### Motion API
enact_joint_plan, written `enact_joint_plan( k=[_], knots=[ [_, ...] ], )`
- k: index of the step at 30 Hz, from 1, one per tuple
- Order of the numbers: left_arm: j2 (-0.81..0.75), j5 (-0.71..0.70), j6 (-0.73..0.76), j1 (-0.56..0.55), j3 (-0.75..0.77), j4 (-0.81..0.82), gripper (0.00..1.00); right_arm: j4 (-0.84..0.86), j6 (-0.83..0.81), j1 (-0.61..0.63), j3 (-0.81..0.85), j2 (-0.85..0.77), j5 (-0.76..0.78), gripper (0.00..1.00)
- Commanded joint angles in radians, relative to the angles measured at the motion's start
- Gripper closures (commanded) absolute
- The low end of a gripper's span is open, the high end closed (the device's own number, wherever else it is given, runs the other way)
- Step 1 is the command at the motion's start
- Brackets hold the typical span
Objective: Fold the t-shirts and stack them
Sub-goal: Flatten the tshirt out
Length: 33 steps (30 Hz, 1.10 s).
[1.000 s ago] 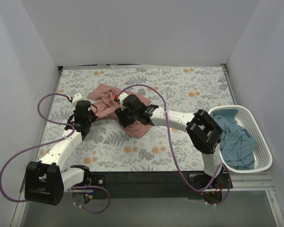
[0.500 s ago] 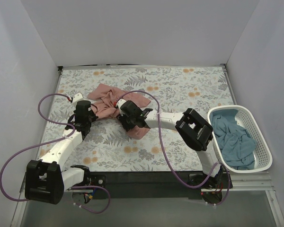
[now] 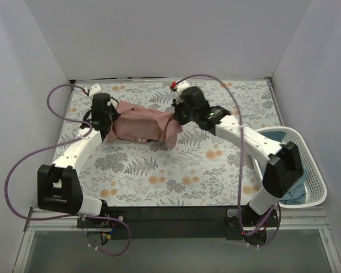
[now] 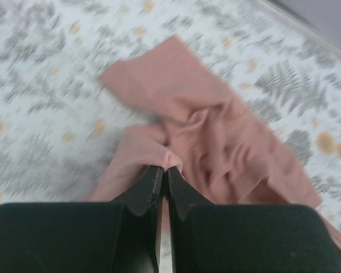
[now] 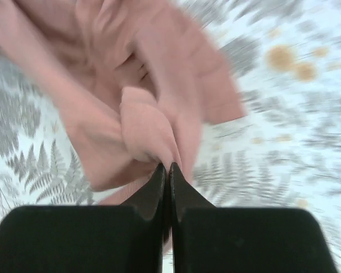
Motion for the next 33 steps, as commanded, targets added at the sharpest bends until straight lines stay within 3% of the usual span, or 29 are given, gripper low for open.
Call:
enact_joint_plan(
  k=[1, 4, 5, 8, 11, 14, 17, 21, 22, 26, 29, 32, 33],
  knots=[
    [0.129, 0.099, 0.006, 0.006, 0.268, 0.021, 1.0, -0.014, 0.014, -0.178, -0.002, -0.226, -0.084, 0.99],
    [0.287, 0.199, 0.006, 0.003, 0.472, -0.019, 1.0, -0.014, 0.018, -0.306, -0.02, -0.341, -0.132, 0.99],
    [0.348, 0.205, 0.012, -0.002, 0.64, -0.043, 1.0, -0.015, 0.029, -0.33, -0.032, -0.365, -0.152, 0.99],
    [0.433, 0.197, 0.044, -0.003, 0.953, -0.186, 1.0, -0.015, 0.046, -0.406, -0.072, -0.447, -0.206, 0.99],
    [0.398, 0.159, 0.107, -0.003, 1.034, -0.24, 1.0, -0.015, 0.047, -0.423, -0.108, -0.508, -0.249, 0.99],
    [0.262, 0.139, 0.191, -0.002, 0.941, -0.159, 1.0, -0.008, 0.043, -0.423, -0.164, -0.559, -0.249, 0.99],
    [0.113, 0.142, 0.222, -0.002, 0.719, -0.128, 1.0, 0.032, 0.043, -0.426, -0.278, -0.614, -0.163, 0.99],
    [-0.07, 0.079, 0.154, -0.002, 0.377, -0.157, 1.0, 0.032, 0.075, -0.43, -0.442, -0.689, -0.154, 0.99],
    [-0.135, 0.069, 0.135, -0.002, 0.241, -0.171, 0.99, 0.031, 0.096, -0.43, -0.512, -0.703, -0.175, 0.99],
    [-0.281, 0.024, 0.042, -0.003, -0.002, -0.27, 0.88, 0.011, 0.17, -0.429, -0.64, -0.781, -0.216, 0.98],
    [-0.375, 0.02, -0.005, -0.002, -0.112, -0.349, 0.79, -0.032, 0.185, -0.429, -0.712, -0.844, -0.206, 0.87],
    [-0.475, -0.003, -0.038, -0.003, -0.147, -0.428, 0.72, -0.095, 0.166, -0.43, -0.726, -0.864, -0.184, 0.64],
    [-0.499, -0.032, -0.046, -0.002, -0.144, -0.438, 0.69, -0.101, 0.159, -0.43, -0.724, -0.857, -0.186, 0.61]
  ],
)
